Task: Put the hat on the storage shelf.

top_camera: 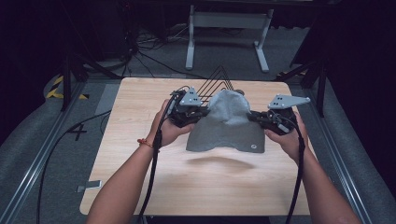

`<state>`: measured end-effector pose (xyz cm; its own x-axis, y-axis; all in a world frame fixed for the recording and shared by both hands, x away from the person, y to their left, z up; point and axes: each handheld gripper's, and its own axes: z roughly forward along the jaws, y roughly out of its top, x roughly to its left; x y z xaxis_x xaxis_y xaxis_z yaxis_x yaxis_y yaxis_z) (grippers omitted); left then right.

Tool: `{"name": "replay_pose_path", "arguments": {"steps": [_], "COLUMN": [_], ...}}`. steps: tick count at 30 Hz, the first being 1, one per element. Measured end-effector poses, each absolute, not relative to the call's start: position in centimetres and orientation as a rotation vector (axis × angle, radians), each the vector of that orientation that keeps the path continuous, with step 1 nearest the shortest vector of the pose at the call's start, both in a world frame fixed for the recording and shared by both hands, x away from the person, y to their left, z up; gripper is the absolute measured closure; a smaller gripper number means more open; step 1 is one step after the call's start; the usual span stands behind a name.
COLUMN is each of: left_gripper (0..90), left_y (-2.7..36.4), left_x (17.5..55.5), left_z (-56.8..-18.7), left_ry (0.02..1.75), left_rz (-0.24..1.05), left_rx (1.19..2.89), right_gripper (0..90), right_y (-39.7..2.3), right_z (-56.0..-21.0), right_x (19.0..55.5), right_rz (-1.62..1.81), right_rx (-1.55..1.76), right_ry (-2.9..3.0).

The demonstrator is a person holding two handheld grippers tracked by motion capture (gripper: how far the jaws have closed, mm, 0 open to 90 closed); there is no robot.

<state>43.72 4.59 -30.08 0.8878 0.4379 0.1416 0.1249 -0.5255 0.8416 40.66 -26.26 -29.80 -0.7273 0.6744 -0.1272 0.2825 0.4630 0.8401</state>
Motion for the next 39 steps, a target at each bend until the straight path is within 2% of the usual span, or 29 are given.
{"name": "replay_pose_path", "arguments": {"steps": [10, 25, 39], "left_gripper": [85.7, 85.7, 85.7], "left_y": [4.3, 3.4, 4.5], "left_x": [44.1, 46.6, 49.7], "left_z": [-26.5, -21.2, -16.7], "left_ry": [0.357, 0.327, 0.417], "left_rz": [0.459, 0.493, 0.606], "left_rx": [2.075, 2.010, 1.964], "right_gripper": [85.0, 85.1, 85.0], "right_y": [-26.5, -27.6, -26.4], "right_z": [-26.2, -21.0, -16.5], "right_x": [41.0, 42.8, 47.4], "right_rz": [1.208, 1.233, 1.186], "right_rx": [0.770, 0.788, 0.798], "right_ry": [2.200, 2.100, 2.041]}}
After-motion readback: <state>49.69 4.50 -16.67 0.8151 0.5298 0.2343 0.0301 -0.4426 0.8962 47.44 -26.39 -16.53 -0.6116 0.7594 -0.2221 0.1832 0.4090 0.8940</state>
